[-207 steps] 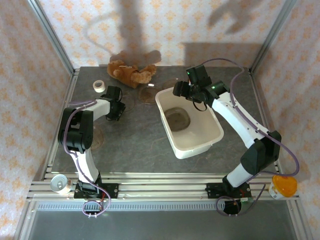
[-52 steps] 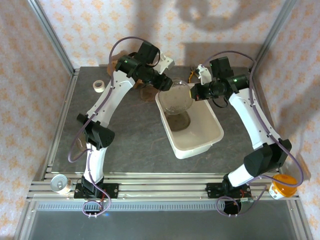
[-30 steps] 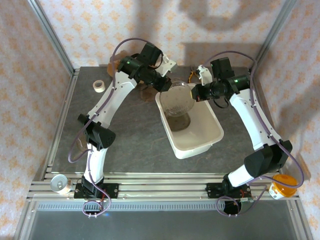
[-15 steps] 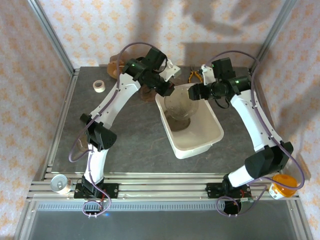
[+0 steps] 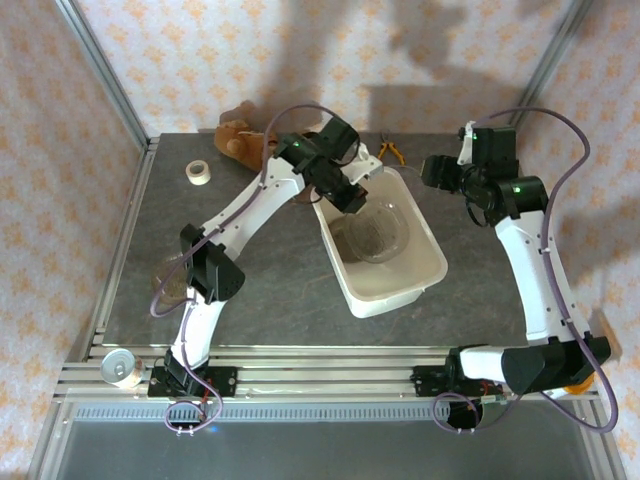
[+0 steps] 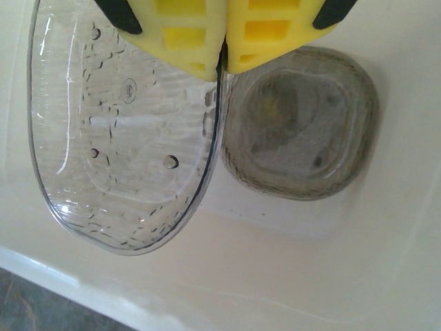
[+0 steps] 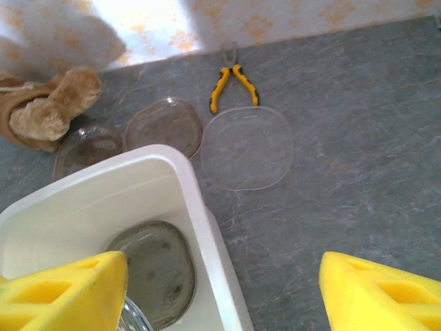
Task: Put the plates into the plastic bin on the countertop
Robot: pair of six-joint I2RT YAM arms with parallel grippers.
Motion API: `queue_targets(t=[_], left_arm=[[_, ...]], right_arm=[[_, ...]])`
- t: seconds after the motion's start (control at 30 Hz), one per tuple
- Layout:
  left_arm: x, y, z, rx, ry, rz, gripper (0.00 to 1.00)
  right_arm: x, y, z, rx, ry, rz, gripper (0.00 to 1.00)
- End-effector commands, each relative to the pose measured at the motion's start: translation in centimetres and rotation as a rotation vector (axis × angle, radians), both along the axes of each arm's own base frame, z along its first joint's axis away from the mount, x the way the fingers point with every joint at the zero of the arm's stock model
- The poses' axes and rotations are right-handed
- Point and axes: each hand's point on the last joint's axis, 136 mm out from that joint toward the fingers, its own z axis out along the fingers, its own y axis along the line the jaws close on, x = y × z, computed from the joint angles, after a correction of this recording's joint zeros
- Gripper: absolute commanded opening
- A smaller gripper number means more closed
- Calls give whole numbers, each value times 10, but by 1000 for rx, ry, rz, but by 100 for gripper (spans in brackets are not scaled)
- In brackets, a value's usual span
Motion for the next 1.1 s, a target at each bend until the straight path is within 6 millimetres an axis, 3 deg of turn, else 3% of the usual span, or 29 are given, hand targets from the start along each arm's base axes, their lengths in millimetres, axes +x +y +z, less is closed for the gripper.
queue_targets(t=[0.0, 0.17, 0.47, 1.07], left_arm=[[-6, -13, -23, 43, 0, -50, 0], [-15, -24, -40, 60, 24, -79, 0], [-32, -22, -71, 133, 40, -126, 0], [-43, -20, -109, 212, 60, -166, 0]], right_arm=[[1, -13, 8, -10, -45, -76, 73], [-2, -16, 4, -18, -29, -90, 73], [-8, -29, 6, -49, -44, -154, 75], [-9, -24, 0, -18, -19, -146, 75]])
